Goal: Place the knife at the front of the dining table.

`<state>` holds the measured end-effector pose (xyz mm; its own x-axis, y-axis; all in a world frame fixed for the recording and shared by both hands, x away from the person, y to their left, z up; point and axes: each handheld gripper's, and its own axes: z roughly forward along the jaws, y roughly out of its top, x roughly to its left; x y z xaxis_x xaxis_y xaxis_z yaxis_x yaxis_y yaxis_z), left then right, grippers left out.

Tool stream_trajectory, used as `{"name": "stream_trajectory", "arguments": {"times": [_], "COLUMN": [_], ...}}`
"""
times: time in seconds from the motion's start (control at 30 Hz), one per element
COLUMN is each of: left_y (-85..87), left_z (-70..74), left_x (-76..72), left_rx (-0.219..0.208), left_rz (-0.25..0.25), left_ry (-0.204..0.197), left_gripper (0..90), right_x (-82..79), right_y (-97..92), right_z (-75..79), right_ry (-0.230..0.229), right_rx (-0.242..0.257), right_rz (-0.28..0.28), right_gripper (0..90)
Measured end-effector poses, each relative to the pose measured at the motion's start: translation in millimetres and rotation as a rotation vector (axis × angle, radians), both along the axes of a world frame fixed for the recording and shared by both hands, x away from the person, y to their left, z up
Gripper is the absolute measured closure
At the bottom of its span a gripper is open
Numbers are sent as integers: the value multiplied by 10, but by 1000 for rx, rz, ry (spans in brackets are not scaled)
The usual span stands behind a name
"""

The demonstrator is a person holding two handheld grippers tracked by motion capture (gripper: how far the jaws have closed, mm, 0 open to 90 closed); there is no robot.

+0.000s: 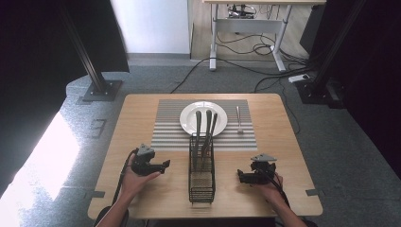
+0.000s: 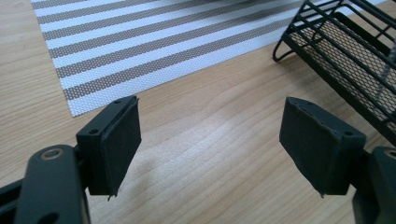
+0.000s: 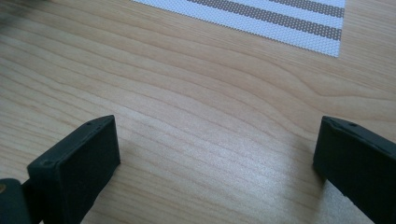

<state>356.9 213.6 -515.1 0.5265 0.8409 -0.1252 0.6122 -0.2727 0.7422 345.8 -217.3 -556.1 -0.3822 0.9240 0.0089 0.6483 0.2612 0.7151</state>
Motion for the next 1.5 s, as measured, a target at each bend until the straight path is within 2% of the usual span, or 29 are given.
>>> {"name": "stream_trajectory", "arguments": {"times": [0.23,0.27,0.3,0.33,0.37,0.4,0.43,0.47,0.6,0.7,0.8,1.03,1.2,1.27,1.37,1.4,1.5], "left_y": [30,30,30,32,33,44,44,2,-116,-139,-132,-193,-306,-356,-394,-418,-448], "left_z": [48,116,116,188,235,336,336,425,484,504,626,751,875,931,971,990,996], "left_x": [-28,-71,-71,-103,-120,-120,-120,-78,-24,-8,16,84,148,178,200,214,222], "left_rx": [-16,-34,-34,-41,-52,-110,-110,-131,-103,-87,-119,-138,-139,-157,-163,-182,-172], "left_rz": [28,34,34,40,42,42,42,31,0,-8,-17,-43,-73,-76,-79,-83,-91], "left_ry": [-20,-40,-40,-68,-94,-107,-107,-114,-109,-103,-117,-123,-149,-161,-164,-162,-164], "left_gripper": [217,214,216,216,228,262,259,261,248,243,251,254,256,262,269,270,271], "right_x": [3,3,3,10,22,27,27,22,34,30,15,10,10,9,5,4,3], "right_y": [-16,-19,-19,-14,-7,2,2,3,-13,-23,-28,-27,-28,-27,-29,-28,-29], "right_z": [0,7,7,14,17,14,14,6,20,19,4,1,1,1,2,3,2], "right_ry": [0,7,7,16,20,16,16,9,21,19,1,-2,-1,-2,-2,-1,-1], "right_rx": [0,-3,-3,-5,-8,-6,-6,-3,-7,-7,0,3,3,3,3,4,3], "right_rz": [9,5,5,4,-4,-15,-15,-17,-1,4,1,-1,-1,-1,-2,-3,-1], "right_gripper": [5,6,6,6,5,4,4,4,11,12,12,12,12,13,16,16,16]}}
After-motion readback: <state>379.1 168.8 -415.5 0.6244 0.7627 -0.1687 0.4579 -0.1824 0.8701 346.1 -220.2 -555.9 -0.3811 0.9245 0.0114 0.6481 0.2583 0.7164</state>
